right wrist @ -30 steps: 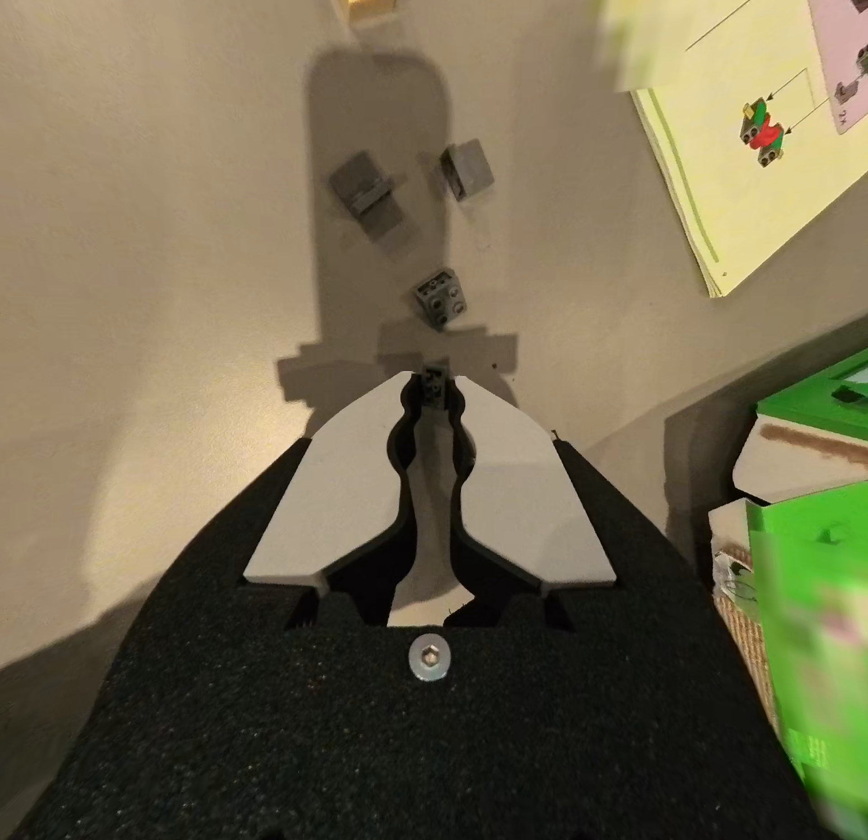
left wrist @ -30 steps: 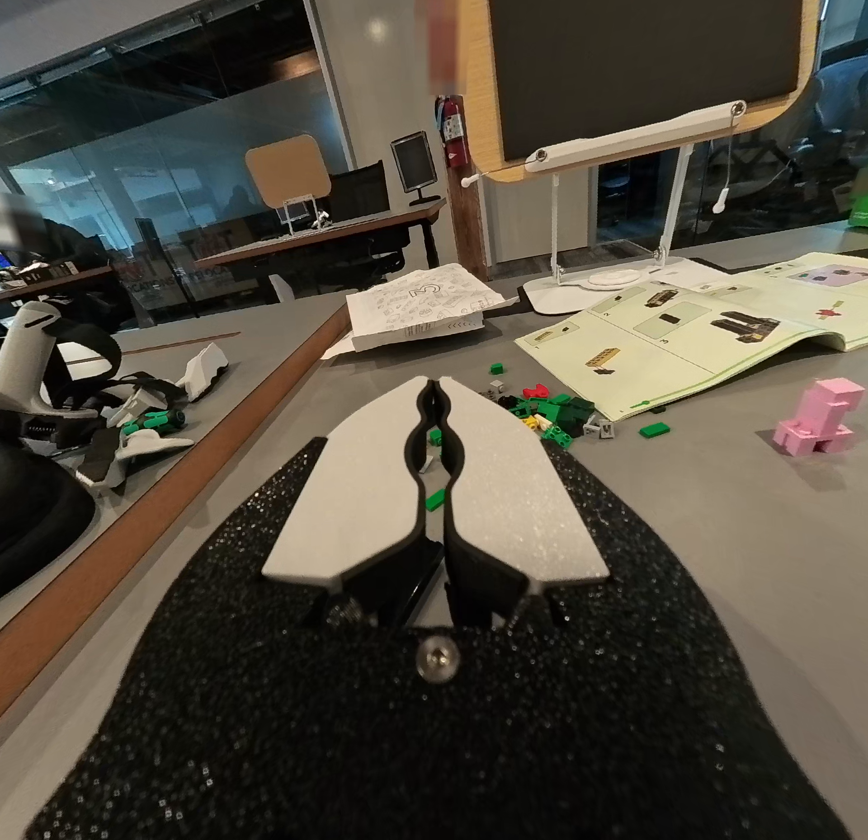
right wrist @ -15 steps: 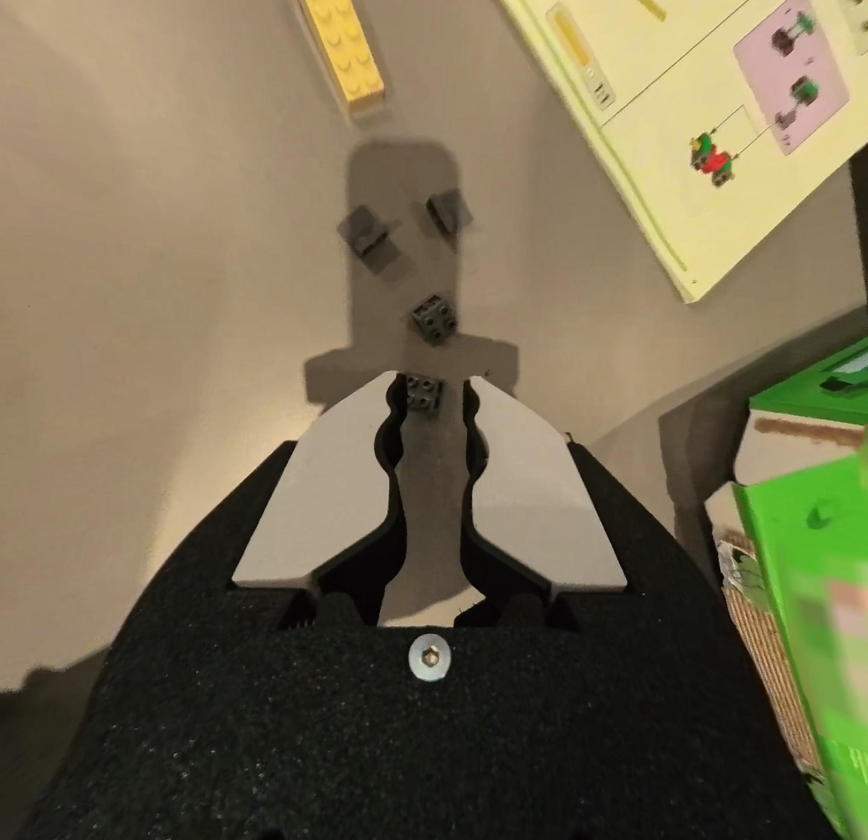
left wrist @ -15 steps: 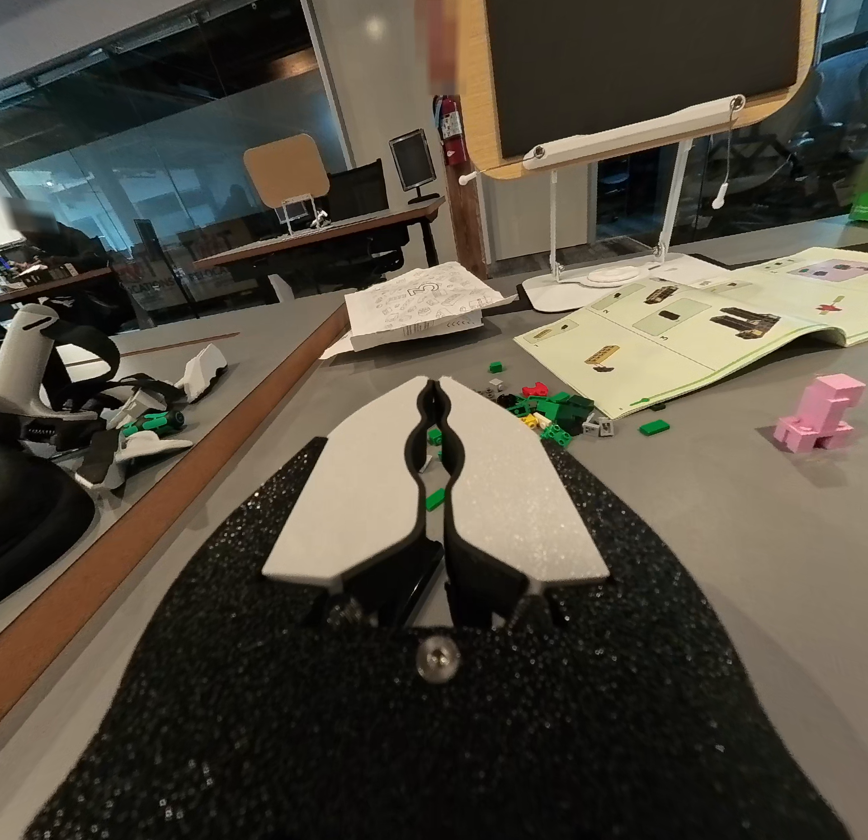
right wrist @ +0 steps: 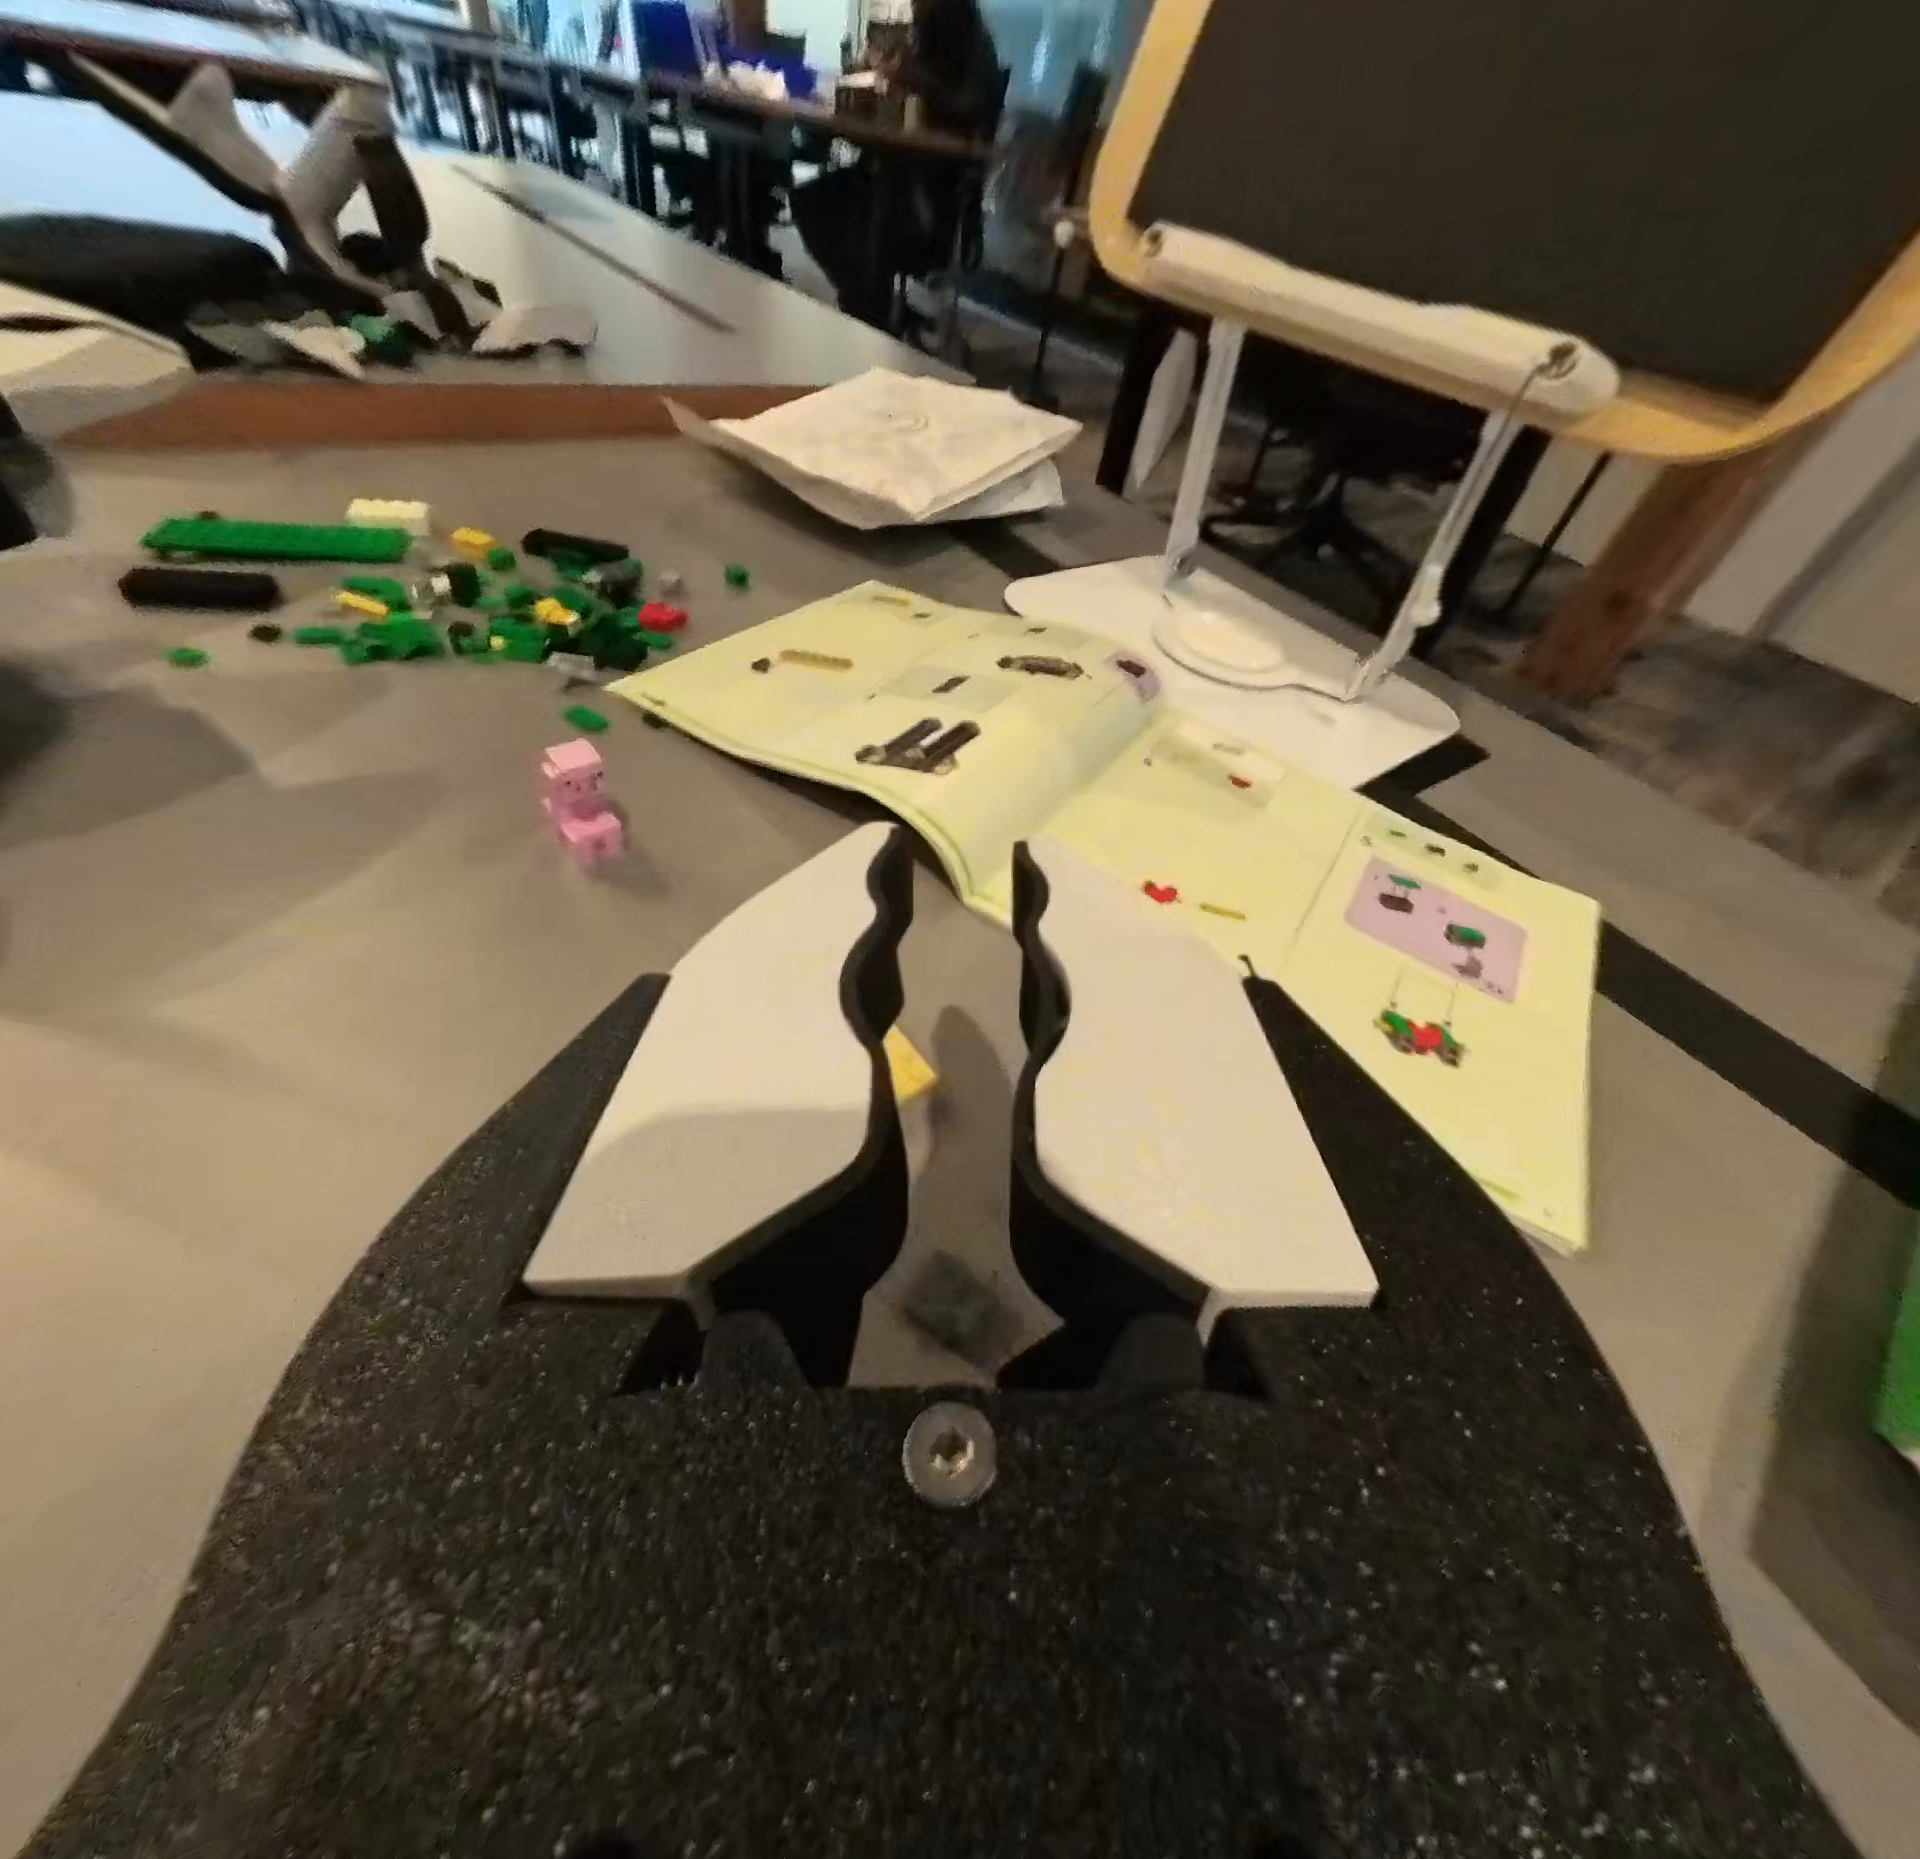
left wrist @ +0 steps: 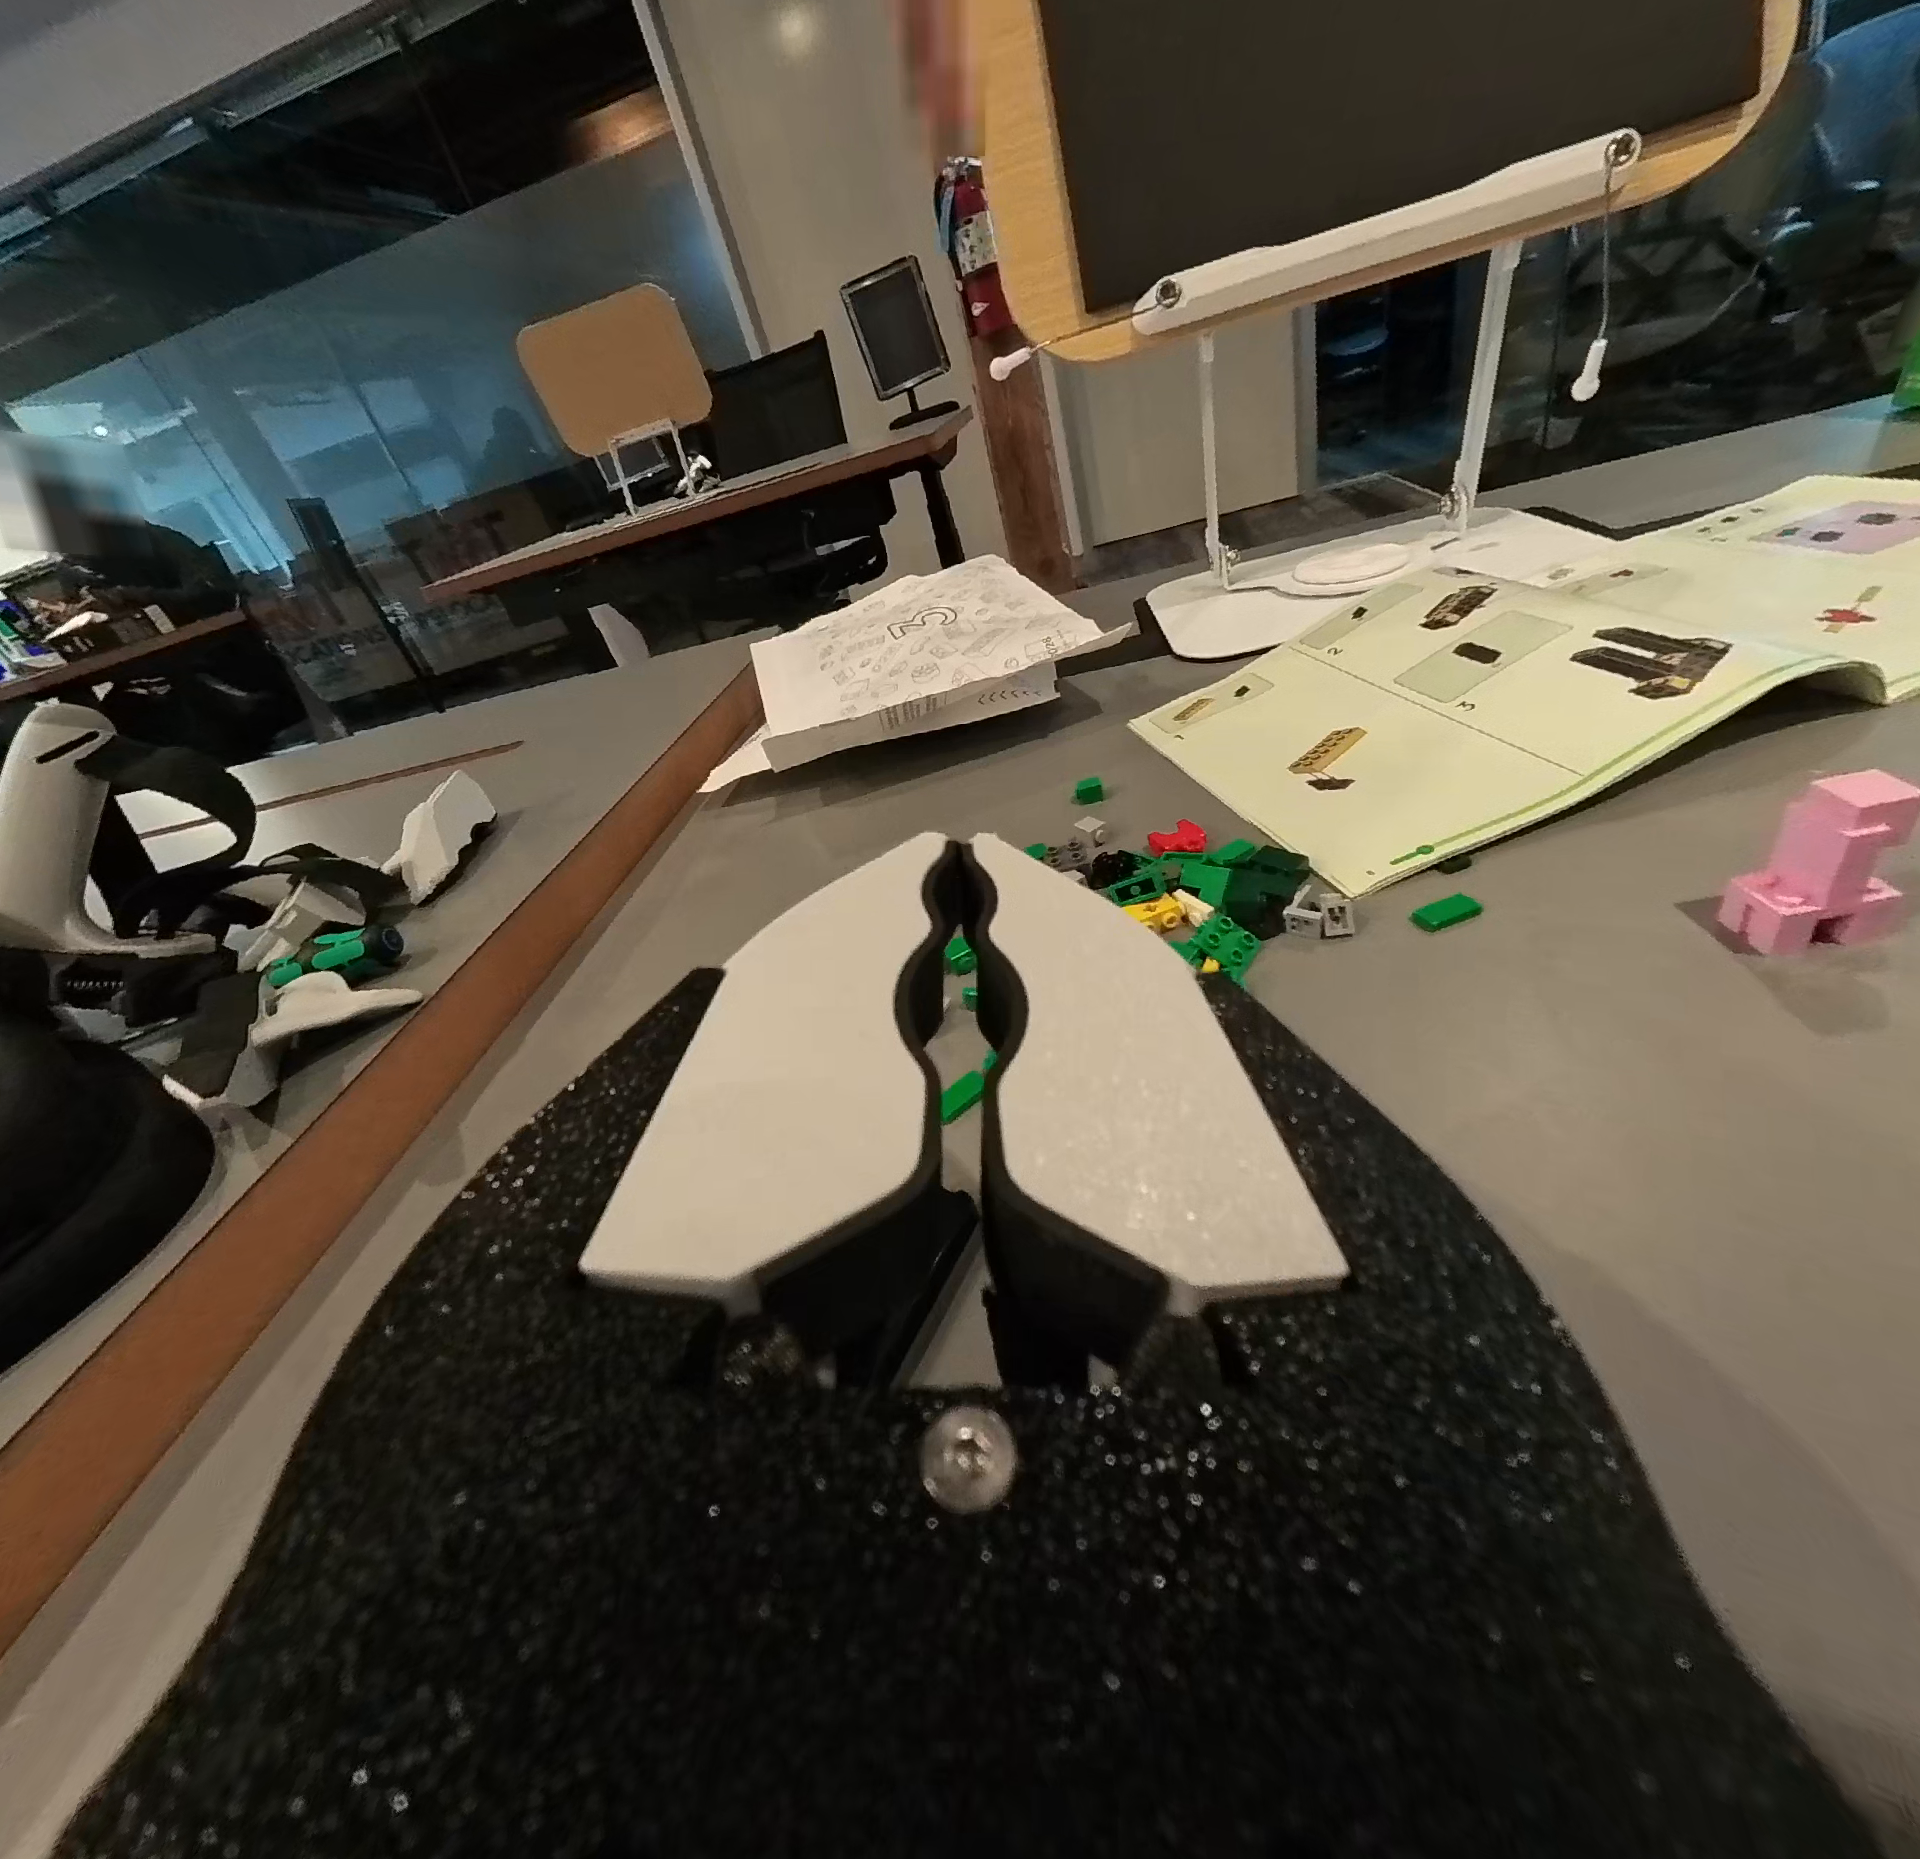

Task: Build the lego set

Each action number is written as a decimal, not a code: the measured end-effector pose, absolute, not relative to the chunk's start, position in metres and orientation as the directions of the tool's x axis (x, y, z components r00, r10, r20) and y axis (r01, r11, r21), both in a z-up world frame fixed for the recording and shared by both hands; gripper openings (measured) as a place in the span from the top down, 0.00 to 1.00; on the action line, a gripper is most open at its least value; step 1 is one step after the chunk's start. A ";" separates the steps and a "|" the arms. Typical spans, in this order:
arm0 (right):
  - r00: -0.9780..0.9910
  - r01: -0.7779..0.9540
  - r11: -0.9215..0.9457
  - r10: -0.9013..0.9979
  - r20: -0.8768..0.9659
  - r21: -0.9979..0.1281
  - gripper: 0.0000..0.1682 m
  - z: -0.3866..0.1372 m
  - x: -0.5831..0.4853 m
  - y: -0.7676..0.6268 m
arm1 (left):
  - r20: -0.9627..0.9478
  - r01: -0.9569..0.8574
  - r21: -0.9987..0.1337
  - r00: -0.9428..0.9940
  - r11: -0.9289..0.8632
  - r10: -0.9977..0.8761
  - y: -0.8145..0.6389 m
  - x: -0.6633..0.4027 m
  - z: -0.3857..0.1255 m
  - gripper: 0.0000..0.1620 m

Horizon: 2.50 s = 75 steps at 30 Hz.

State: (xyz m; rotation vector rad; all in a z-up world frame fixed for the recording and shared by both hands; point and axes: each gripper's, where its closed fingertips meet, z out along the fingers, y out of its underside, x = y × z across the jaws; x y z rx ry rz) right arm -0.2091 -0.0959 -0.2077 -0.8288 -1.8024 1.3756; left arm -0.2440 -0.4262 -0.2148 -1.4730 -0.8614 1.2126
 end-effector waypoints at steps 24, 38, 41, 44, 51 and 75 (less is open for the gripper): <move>-0.374 0.004 0.258 0.896 0.238 -0.966 0.93 -0.216 -0.185 -0.034 | -0.316 -0.149 -0.947 0.265 -0.286 0.911 -0.401 -0.231 -0.201 0.89; -0.398 0.056 0.296 0.883 0.251 -0.954 0.93 -0.229 -0.183 -0.037 | -0.250 -0.130 -0.965 0.192 -0.228 0.949 -0.407 -0.193 -0.200 0.90; -0.421 0.045 0.325 0.864 0.277 -0.945 0.93 -0.231 -0.183 -0.043 | -0.217 -0.140 -0.971 0.164 -0.195 0.962 -0.423 -0.196 -0.196 0.91; -0.425 0.038 0.358 0.851 0.309 -0.933 0.93 -0.232 -0.183 -0.046 | -0.219 -0.131 -0.970 0.105 -0.205 0.970 -0.448 -0.208 -0.193 0.90; -0.391 0.016 0.417 0.839 0.378 -0.909 0.93 -0.233 -0.186 -0.054 | -0.074 -0.110 -0.992 0.049 -0.069 0.996 -0.498 -0.253 -0.179 0.94; -0.480 -0.029 0.449 0.777 0.406 -0.893 0.96 -0.224 -0.198 -0.097 | -0.259 -0.147 -0.956 0.007 -0.255 0.966 -0.520 -0.296 -0.180 1.00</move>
